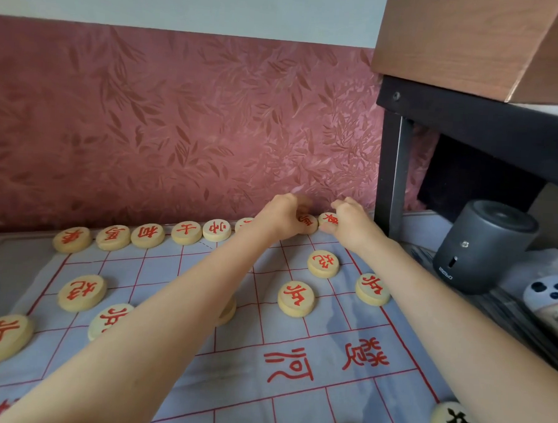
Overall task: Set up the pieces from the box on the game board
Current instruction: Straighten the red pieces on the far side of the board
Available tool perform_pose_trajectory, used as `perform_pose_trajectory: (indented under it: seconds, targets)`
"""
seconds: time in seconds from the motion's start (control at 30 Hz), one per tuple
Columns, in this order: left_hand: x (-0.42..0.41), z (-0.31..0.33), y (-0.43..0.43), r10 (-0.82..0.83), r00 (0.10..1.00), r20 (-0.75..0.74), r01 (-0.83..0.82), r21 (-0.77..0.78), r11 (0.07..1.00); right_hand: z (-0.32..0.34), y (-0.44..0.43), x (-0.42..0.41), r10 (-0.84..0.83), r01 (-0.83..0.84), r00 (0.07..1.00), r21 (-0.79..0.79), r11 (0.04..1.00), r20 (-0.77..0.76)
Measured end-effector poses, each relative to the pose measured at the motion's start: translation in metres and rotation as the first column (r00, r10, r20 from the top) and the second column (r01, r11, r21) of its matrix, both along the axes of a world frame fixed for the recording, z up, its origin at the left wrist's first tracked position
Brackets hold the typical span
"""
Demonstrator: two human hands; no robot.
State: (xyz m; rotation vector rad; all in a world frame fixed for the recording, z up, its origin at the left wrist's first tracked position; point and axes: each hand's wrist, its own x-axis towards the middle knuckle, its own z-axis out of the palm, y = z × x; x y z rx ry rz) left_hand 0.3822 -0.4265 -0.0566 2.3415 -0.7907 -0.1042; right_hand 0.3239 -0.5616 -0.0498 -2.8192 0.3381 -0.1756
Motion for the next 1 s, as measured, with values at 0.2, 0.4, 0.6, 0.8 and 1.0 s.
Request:
perform_pose_trajectory:
  seconds: [0.2,0.4,0.6,0.8,1.0]
  targets:
    - [-0.003,-0.005,0.000,0.079,0.993,0.089,-0.076,-0.030,0.997,-0.001,-0.003,-0.002,0.002,-0.002,1.000,0.104,0.995,0.001]
    - [-0.003,-0.008,-0.003,0.100,0.991,0.090,-0.096,-0.047,0.994,-0.005,-0.002,-0.003,-0.040,0.037,0.999,0.085,0.996,0.036]
    - [-0.001,-0.012,-0.004,0.099,0.991,0.091,-0.093,-0.074,0.993,-0.007,0.000,-0.002,-0.042,0.039,0.998,0.061,0.997,0.041]
    - [-0.001,-0.013,-0.004,0.100,0.992,0.079,-0.094,-0.075,0.993,-0.006,0.000,-0.004,-0.046,0.043,0.998,0.084,0.996,0.035]
    - [-0.005,-0.009,-0.002,0.120,0.984,0.130,-0.113,-0.064,0.992,-0.004,0.001,-0.008,-0.039,0.033,0.998,0.120,0.992,0.042]
